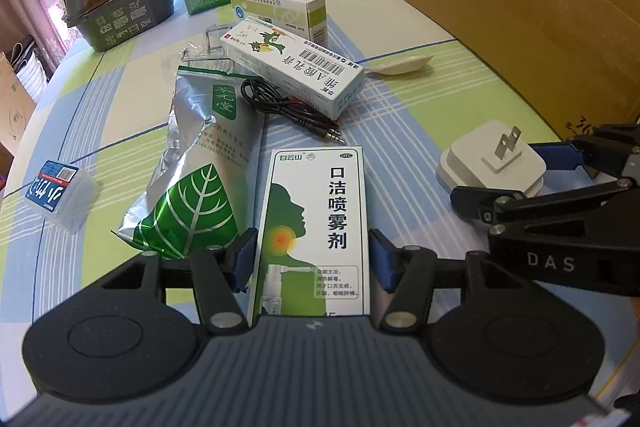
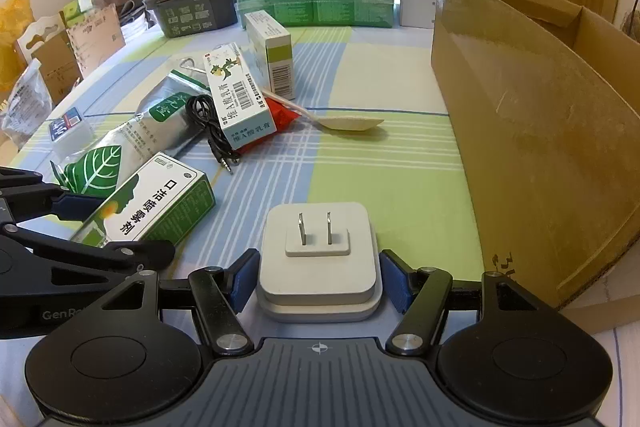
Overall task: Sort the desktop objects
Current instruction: 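Lift the spray box with the left gripper while right carries the plug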
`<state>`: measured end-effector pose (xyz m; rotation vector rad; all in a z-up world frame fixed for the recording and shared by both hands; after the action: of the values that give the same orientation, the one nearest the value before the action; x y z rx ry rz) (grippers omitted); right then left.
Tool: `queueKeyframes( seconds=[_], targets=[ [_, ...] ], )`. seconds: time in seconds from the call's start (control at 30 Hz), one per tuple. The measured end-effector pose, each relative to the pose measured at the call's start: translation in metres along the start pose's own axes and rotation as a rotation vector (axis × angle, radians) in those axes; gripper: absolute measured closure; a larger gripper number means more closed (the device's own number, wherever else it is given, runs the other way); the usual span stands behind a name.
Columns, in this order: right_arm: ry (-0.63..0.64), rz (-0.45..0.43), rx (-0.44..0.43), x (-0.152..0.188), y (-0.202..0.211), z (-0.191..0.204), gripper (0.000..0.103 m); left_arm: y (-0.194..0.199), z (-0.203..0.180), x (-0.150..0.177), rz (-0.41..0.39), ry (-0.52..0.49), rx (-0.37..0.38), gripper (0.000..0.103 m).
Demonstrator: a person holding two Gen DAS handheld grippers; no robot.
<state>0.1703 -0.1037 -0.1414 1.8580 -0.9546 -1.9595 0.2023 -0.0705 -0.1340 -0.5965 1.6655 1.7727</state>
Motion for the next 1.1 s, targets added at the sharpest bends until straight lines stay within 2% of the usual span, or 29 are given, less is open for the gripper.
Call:
queueKeyframes(
  seconds=[0.37, 0.53, 0.73, 0.9, 1.1],
  targets=[
    [0.016, -0.052, 0.016, -0.007, 0.01, -0.001, 0.041, 0.008, 0.001, -0.002, -0.014, 0.041, -0.003, 0.053],
    [0.018, -0.075, -0.001, -0.012, 0.017, 0.002, 0.041, 0.016, 0.001, -0.006, -0.027, 0.064, 0.004, 0.053],
    [0.045, -0.114, -0.016, -0.018, 0.029, 0.006, 0.041, 0.026, 0.005, -0.01, -0.031, 0.102, -0.022, 0.053],
    [0.05, -0.146, -0.018, -0.026, 0.049, 0.004, 0.041, 0.037, 0.002, -0.012, -0.03, 0.132, -0.042, 0.053],
    [0.082, -0.187, -0.017, -0.034, 0.087, 0.003, 0.041, 0.067, -0.005, -0.019, -0.065, 0.179, -0.044, 0.053]
  ],
)
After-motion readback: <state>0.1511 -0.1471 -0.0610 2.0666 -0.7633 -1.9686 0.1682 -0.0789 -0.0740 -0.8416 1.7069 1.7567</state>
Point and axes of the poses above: each gripper's, at about its wrist camera, not at the fingertips, and y roughly against the way its jaws point, z to its left, x to its underside, the point moved 7 cm from there along -y, roughly the way its jaws point, and after that the axes turned 8 degrees about -z, right-handed, at the moved point
